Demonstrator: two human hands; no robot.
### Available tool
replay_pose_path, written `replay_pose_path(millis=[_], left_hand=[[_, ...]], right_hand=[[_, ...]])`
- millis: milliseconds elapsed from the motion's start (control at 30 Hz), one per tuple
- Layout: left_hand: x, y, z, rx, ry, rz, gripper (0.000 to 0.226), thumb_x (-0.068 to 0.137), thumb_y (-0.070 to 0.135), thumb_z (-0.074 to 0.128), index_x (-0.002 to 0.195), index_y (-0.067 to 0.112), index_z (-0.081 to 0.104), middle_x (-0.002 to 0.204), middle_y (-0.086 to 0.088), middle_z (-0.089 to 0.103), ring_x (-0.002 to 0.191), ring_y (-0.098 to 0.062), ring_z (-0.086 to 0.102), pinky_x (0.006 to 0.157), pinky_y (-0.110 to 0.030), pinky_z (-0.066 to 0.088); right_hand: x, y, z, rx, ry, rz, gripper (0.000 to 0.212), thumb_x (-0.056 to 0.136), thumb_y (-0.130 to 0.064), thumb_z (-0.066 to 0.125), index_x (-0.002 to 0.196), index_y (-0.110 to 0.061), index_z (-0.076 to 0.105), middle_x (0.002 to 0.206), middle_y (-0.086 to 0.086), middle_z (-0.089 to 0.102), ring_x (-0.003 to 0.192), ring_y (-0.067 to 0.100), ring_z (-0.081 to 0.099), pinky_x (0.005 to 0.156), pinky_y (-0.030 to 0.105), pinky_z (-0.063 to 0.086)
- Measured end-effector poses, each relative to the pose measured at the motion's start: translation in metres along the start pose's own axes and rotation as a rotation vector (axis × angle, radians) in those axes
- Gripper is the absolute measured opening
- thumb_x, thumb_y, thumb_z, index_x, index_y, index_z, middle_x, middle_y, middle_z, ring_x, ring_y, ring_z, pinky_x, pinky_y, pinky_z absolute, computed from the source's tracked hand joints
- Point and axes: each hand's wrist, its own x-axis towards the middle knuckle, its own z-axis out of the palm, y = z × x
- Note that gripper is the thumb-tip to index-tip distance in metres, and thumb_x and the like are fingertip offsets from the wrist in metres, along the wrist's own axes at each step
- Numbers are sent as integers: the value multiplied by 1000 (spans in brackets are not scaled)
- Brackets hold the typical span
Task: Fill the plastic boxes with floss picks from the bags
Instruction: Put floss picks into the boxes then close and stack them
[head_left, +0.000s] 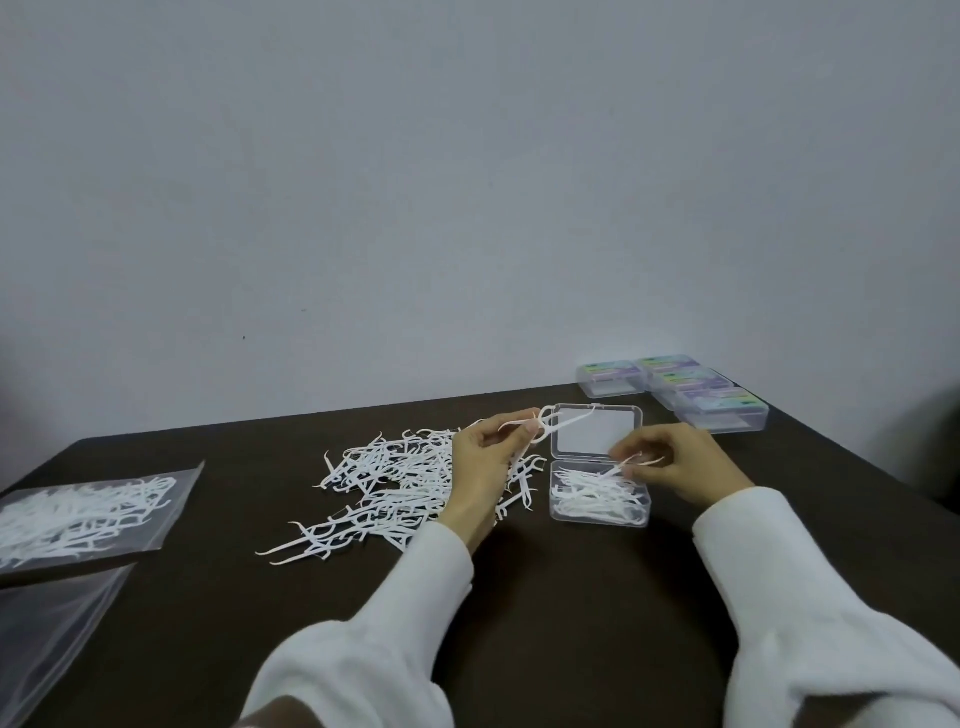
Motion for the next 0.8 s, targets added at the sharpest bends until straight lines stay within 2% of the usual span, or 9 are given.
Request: replay_pose_path(millis=[200,333,467,567,667,800], left_hand=[[-1,-2,3,11,-20,-16,16,83,5,68,98,7,71,89,-5,71,68,5,66,58,-6,45],[-2,-3,2,0,-24,-25,13,83,5,68,95,10,72,85,-1,72,69,2,67,60,-7,47],[-3,-3,2,3,-25,-19,16,84,4,68,98,6,71,76,4,72,67,3,66,58,-6,45],[-3,-2,2,6,-25,-8,17,84,5,68,100,4,71,78,3,72,67,4,66,57,-6,44],[-3,-2,2,16,-22,2,18,83,5,68,101,3,71,82,0,71,68,4,66,58,-6,45],[-2,-1,0,-17,-24,-1,16,83,3,68,98,4,71,76,4,72,69,1,68,60,-8,47]], right_hand=[[-2,-3,-2,60,44,-9,16,75,-10,75,79,-24,68,86,-6,68,80,8,64,72,14,49],[-4,-5,-1,34,146,-15,8,75,-17,75,77,-20,68,80,-6,68,75,10,63,66,14,47],[-5,-9,-3,54,235,-59,9,75,-16,75,80,-18,68,78,-6,66,70,6,60,58,8,46],[-6,-11,-5,45,298,-88,9,77,-13,73,82,-17,67,79,-4,65,73,4,59,58,7,45],[-6,-11,-6,58,354,-86,8,79,-11,71,84,-16,68,83,-2,64,75,5,58,64,8,42],[-6,-16,-3,165,332,-93,8,77,-6,71,81,-13,68,79,1,67,64,5,63,61,7,48]])
